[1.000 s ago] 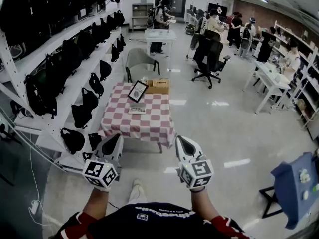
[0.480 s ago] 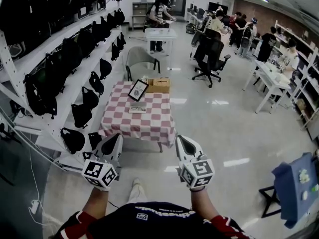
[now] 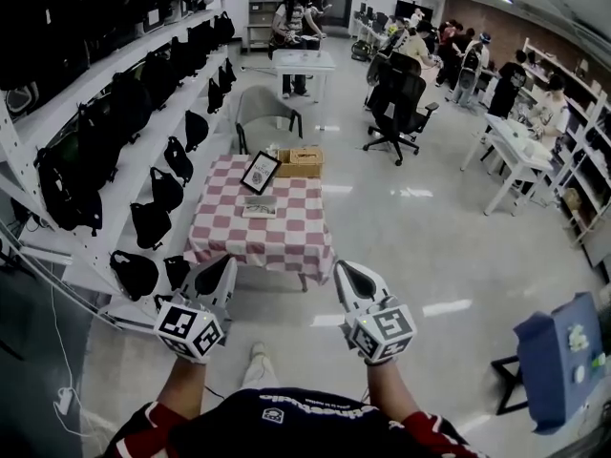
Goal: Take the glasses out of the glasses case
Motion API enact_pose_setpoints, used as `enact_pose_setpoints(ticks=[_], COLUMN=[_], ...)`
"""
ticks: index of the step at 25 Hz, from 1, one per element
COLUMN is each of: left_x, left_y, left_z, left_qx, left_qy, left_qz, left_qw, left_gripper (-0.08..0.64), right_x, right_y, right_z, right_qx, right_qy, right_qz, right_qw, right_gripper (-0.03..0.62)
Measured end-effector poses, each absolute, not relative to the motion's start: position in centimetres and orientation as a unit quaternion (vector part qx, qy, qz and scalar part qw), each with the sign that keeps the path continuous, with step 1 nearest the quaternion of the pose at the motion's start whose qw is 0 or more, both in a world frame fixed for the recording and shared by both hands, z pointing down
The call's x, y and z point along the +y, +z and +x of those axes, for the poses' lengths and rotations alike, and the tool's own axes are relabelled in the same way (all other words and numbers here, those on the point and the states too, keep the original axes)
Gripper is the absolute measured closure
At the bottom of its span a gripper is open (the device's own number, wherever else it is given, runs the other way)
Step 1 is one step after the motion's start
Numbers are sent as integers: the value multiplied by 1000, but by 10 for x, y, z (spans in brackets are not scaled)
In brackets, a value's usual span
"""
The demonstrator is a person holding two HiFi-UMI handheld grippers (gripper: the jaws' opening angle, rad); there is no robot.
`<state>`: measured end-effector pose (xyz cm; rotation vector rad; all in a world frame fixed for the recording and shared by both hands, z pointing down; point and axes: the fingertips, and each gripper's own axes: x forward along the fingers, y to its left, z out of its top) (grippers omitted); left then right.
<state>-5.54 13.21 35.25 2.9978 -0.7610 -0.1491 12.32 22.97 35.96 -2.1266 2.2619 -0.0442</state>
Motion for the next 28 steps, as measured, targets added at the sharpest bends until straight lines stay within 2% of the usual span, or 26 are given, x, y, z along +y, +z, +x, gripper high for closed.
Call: enact_pose_setpoints(ticks=[13, 28], left_x=[47, -75], left_y=[376, 379], left_z=[-19, -10], left_qx=[-236, -213], left_qy=[-6, -46], left_qz=[971, 974], left_qw=[37, 61], left_gripper=[555, 555], right_x=[147, 11], right_y=[377, 365], right_z=[147, 158], right_qx=[715, 702], right_qy=[-27, -28], right_qz=[-699, -711], right_qw=[-9, 22], right_gripper=[589, 589])
